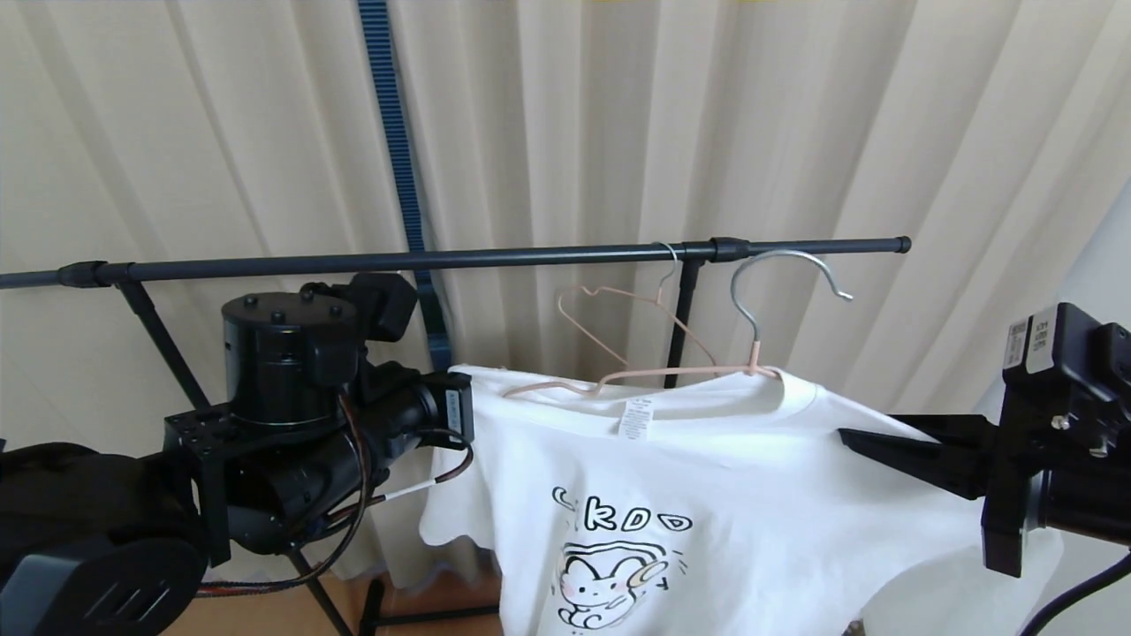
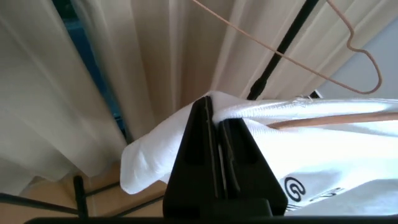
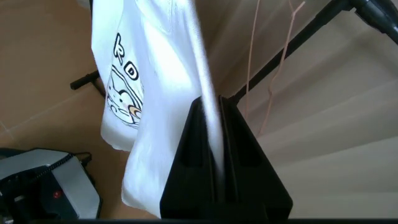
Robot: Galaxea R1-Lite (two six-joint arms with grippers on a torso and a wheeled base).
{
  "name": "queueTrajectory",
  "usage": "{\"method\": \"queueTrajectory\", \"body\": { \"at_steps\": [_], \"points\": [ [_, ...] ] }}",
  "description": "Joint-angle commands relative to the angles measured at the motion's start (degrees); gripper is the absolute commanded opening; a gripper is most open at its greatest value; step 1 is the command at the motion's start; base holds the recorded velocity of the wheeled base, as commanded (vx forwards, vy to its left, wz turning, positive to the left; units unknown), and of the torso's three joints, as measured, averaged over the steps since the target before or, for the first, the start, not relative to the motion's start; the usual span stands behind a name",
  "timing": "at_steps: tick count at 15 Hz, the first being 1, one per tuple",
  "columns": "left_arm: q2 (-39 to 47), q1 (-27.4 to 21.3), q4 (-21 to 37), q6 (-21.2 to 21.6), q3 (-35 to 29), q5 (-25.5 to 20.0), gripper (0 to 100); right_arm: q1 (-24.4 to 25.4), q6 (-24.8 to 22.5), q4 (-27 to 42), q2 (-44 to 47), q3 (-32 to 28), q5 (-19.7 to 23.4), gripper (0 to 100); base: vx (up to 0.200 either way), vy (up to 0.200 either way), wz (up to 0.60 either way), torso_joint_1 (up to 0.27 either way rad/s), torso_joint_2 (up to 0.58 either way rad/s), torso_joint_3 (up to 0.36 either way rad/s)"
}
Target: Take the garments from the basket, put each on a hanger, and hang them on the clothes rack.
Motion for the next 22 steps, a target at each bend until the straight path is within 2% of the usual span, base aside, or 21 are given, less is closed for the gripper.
{"method": "queueTrajectory", "body": {
  "at_steps": [1, 3, 6, 9, 10, 13, 17, 22],
  "points": [
    [-2.4, -2.2, 2.7, 0.8, -2.5, -0.1, 0, 1.3, 1.9, -2.3, 2.7, -0.1, -0.3, 0, 0.0, 0.0, 0.0, 0.0, 0.0, 0.0],
    [-3.3, -4.2, 5.3, 3.3, -3.5, 0.1, 0, 3.3, 8.9, -5.3, 3.2, -0.4, -4.0, 0, 0.0, 0.0, 0.0, 0.0, 0.0, 0.0],
    [-3.2, -4.4, 5.4, 4.6, -4.3, 0.2, 0, 6.5, 10.3, -6.6, 4.8, -0.1, -5.1, 0, 0.0, 0.0, 0.0, 0.0, 0.0, 0.0],
    [-2.1, -5.1, 6.1, 4.8, -4.3, 0.3, 0, 8.0, 18.2, -12.7, 6.2, 0.2, -7.2, 0, 0.0, 0.0, 0.0, 0.0, 0.0, 0.0],
    [-1.7, -5.1, 6.0, 4.8, -4.8, 0.3, 0, 8.0, 19.4, -13.7, 6.1, 0.2, -7.1, 0, 0.0, 0.0, 0.0, 0.0, 0.0, 0.0],
    [-1.6, -5.5, 6.1, 5.0, -6.1, 0.3, 0, 8.3, 19.8, -14.1, 8.2, 0.0, -6.9, 0, 0.0, 0.0, 0.0, 0.0, 0.0, 0.0],
    [-1.2, -7.8, 6.1, 6.9, -8.3, 0.3, 0, 9.3, 19.9, -22.4, 12.9, 3.5, -6.8, 0, 0.0, 0.0, 0.0, 0.0, 0.0, 0.0],
    [-2.5, -10.8, 6.1, 6.9, -8.0, 0.2, 0, 11.8, 21.2, -23.4, 14.8, 3.8, -5.6, 0, 0.0, 0.0, 0.0, 0.0, 0.0, 0.0]
  ]
}}
